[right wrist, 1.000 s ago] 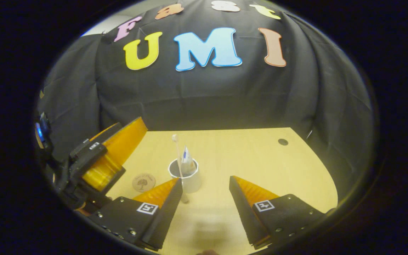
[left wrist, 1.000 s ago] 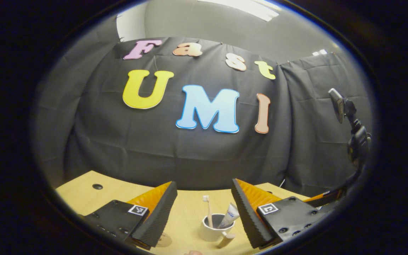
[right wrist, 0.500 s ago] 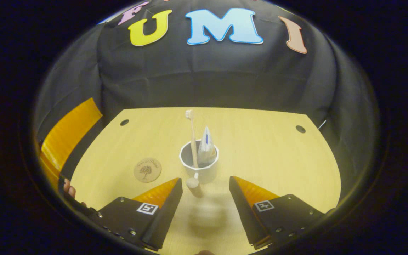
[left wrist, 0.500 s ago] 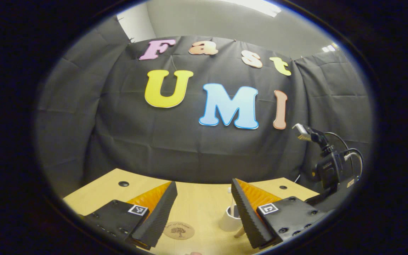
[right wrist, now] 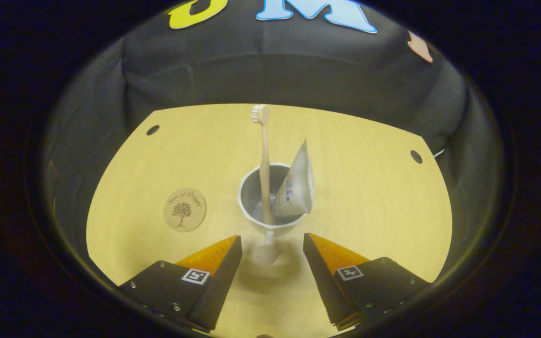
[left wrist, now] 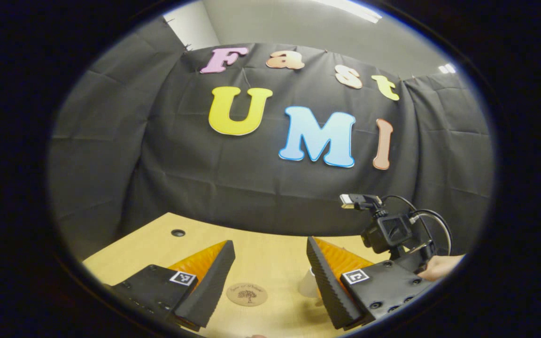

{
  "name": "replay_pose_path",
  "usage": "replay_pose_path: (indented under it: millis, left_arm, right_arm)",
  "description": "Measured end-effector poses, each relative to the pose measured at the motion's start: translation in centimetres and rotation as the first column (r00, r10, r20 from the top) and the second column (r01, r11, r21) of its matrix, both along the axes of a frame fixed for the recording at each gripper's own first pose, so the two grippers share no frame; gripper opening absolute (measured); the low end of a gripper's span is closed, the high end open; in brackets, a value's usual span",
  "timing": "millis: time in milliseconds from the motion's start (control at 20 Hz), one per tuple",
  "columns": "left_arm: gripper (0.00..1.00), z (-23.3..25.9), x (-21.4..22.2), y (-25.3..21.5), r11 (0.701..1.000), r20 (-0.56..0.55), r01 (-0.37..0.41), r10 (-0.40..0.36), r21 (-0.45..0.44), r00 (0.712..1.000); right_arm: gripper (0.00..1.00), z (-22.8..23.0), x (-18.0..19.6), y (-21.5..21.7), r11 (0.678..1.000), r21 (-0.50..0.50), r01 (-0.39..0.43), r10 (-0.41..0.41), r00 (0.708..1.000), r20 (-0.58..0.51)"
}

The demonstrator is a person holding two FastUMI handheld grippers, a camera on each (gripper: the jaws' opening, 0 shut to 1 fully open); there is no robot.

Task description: Put the toothbrush and toothpaste on the desktop into the cup, then pick up the cup and place it on the coaster on the desktop.

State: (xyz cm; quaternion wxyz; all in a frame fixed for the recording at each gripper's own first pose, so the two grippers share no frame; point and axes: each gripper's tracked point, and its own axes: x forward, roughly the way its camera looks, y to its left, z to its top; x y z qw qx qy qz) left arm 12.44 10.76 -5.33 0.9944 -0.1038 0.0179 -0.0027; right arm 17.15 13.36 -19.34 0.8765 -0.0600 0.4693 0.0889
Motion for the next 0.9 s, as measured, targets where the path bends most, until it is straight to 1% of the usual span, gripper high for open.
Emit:
replay_pose_path:
  millis: [50,150,250,450,500,550,600,650,800,850,900]
  left_arm:
    - [0.99,0.0,-0.2,0.6,1.000,0.000,-0.009,0.009,0.008,1.000]
    - [0.97,-0.2,-0.6,1.3,1.000,0.000,-0.018,0.018,0.012,1.000]
    - [0.96,-0.5,-0.8,1.7,1.000,-0.006,-0.019,0.019,0.009,1.000]
    - [0.97,-1.2,-1.3,2.3,1.000,-0.020,-0.025,0.025,0.005,0.999]
    - [0.99,-1.4,-1.5,2.4,1.000,-0.026,-0.025,0.025,0.001,0.999]
    - [0.95,-1.6,-1.5,2.4,1.000,-0.033,-0.024,0.024,-0.001,0.999]
    - [0.96,-1.7,-1.7,2.4,1.000,-0.035,-0.025,0.025,-0.004,0.999]
    - [0.97,-1.8,-1.7,2.4,1.000,-0.038,-0.022,0.022,-0.006,0.999]
    - [0.99,-2.1,-1.8,2.3,1.000,-0.042,-0.019,0.019,-0.004,0.999]
    - [0.97,-2.1,-1.7,2.3,1.000,-0.043,-0.017,0.017,-0.004,0.999]
    - [0.97,-2.3,-1.8,2.3,1.000,-0.044,-0.016,0.016,-0.004,0.999]
  right_arm:
    - [0.82,-0.4,0.1,0.1,1.000,-0.023,-0.011,0.010,1.000,-0.019]
    - [0.82,-1.2,0.6,0.2,0.998,-0.061,-0.017,0.015,0.999,-0.044]
    - [0.82,-2.0,0.8,0.5,0.997,-0.077,-0.024,0.018,0.997,-0.081]
    - [0.82,-3.5,1.0,1.0,0.997,-0.073,0.010,-0.021,0.989,-0.149]
    - [0.83,-3.8,1.1,1.0,0.997,-0.068,0.023,-0.034,0.986,-0.164]
    - [0.83,-4.0,1.3,0.9,0.997,-0.064,0.034,-0.045,0.983,-0.176]
    - [0.82,-4.4,1.4,0.8,0.997,-0.064,0.043,-0.054,0.980,-0.190]
    - [0.80,-4.7,1.5,0.7,0.996,-0.067,0.051,-0.063,0.977,-0.204]
    - [0.80,-5.4,1.8,0.2,0.995,-0.080,0.062,-0.079,0.969,-0.233]
    - [0.70,-5.1,2.0,0.1,0.994,-0.083,0.066,-0.084,0.970,-0.230]
    - [0.64,-5.0,1.9,0.0,0.994,-0.087,0.070,-0.089,0.967,-0.238]
